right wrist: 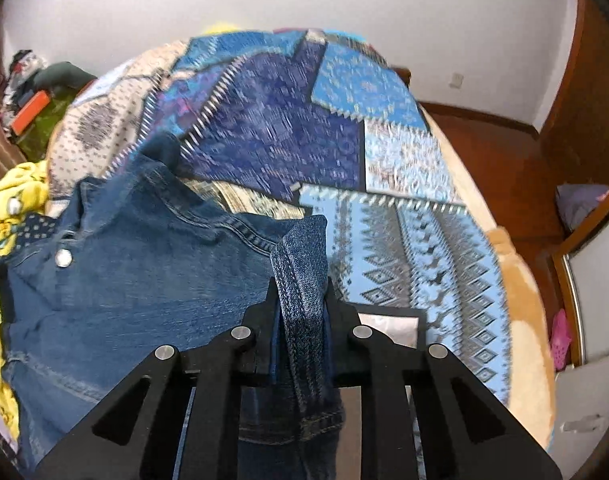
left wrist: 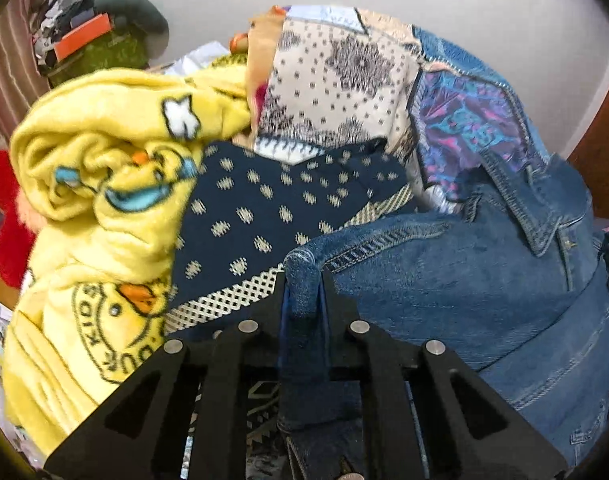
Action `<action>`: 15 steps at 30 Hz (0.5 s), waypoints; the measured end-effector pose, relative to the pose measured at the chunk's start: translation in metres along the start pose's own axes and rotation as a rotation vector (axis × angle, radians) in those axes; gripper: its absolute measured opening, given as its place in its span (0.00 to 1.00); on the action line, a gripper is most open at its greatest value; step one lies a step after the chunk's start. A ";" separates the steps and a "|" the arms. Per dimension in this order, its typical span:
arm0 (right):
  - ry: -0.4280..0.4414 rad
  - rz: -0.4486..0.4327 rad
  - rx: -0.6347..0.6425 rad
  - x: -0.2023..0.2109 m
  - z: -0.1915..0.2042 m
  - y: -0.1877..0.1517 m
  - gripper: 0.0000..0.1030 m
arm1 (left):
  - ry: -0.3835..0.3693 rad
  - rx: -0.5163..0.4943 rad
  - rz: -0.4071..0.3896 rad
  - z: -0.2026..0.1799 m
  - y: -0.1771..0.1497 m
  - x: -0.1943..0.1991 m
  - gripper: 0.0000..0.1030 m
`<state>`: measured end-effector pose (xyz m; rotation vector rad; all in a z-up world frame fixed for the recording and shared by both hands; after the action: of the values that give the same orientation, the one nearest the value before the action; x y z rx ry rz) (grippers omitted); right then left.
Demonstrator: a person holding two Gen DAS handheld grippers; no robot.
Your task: Fold large clothes
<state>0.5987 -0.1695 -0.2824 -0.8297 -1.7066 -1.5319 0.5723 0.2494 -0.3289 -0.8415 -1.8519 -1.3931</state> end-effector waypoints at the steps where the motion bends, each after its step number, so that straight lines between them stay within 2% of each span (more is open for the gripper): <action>1: -0.014 0.012 0.003 -0.006 -0.002 -0.005 0.19 | 0.005 0.007 0.008 0.002 -0.002 -0.005 0.12; 3: -0.042 0.039 0.003 -0.012 -0.006 -0.012 0.29 | 0.009 0.015 0.022 0.002 -0.006 -0.010 0.16; 5: -0.067 0.053 -0.003 -0.008 -0.012 -0.015 0.40 | 0.030 0.008 0.030 0.002 -0.010 -0.008 0.28; 6: -0.078 0.055 -0.004 -0.004 -0.014 -0.015 0.45 | 0.039 0.007 0.035 0.001 -0.011 -0.006 0.41; 7: -0.080 0.053 -0.004 0.001 -0.016 -0.015 0.47 | 0.044 0.006 0.036 0.001 -0.012 -0.003 0.45; 11: -0.062 0.015 0.007 0.035 -0.017 -0.013 0.50 | 0.021 -0.012 0.016 -0.014 -0.013 0.023 0.48; 13: -0.053 -0.012 0.012 0.055 -0.015 -0.012 0.57 | 0.011 -0.027 -0.010 -0.026 -0.011 0.046 0.51; 15: -0.033 -0.050 0.015 0.081 -0.012 -0.012 0.67 | 0.002 -0.050 -0.041 -0.038 -0.009 0.067 0.56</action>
<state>0.5444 -0.1810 -0.2214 -0.8145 -1.7724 -1.5442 0.5316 0.2177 -0.2708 -0.8301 -1.8492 -1.4703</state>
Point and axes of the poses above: each gripper's, at about its wrist camera, not at the fingertips, and x roughly against the way its jaws point, z to its left, y to its top, the point moved 10 cm from there along -x, roughly the way its jaws point, and after that the axes turned 10 degrees about -y, right-handed, at the moved point
